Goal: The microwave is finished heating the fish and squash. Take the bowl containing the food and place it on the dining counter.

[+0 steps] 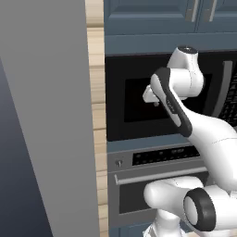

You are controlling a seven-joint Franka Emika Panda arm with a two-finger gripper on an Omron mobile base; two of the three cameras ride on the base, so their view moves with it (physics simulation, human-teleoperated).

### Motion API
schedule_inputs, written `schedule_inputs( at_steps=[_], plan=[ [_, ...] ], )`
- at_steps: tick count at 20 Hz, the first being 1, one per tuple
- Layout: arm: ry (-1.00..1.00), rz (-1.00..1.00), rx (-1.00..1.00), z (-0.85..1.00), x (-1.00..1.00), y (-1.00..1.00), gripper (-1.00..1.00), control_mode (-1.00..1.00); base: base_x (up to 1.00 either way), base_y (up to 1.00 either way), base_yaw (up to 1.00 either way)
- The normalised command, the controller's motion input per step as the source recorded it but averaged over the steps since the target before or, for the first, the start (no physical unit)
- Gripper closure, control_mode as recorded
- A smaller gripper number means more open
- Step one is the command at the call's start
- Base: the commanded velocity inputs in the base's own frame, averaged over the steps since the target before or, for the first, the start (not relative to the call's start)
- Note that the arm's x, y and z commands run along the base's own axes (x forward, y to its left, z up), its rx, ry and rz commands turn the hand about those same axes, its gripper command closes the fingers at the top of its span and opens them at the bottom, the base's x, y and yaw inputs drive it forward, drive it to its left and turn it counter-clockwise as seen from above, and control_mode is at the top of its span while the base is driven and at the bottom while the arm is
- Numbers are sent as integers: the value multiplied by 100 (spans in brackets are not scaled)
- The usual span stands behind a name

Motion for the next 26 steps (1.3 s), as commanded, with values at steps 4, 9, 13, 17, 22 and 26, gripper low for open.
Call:
schedule_inputs(
  at_steps=[4, 9, 13, 17, 22, 26],
  plan=[
    [-6, 0, 0, 0, -37, 0, -100, -100, 0, 0, 0],
    [-9, 0, -1, -1, -61, 0, -100, -100, 0, 0, 0],
    [-16, -1, -9, -36, -67, 0, -100, -100, 0, 0, 0],
    [-19, 0, -4, -28, -69, 0, -100, -100, 0, 0, 0],
    [0, 0, 0, 0, -1, 0, -100, -100, 0, 0, 0],
    [0, 0, 0, 0, -1, 0, -100, 100, -15, -20, 0]
  ],
)
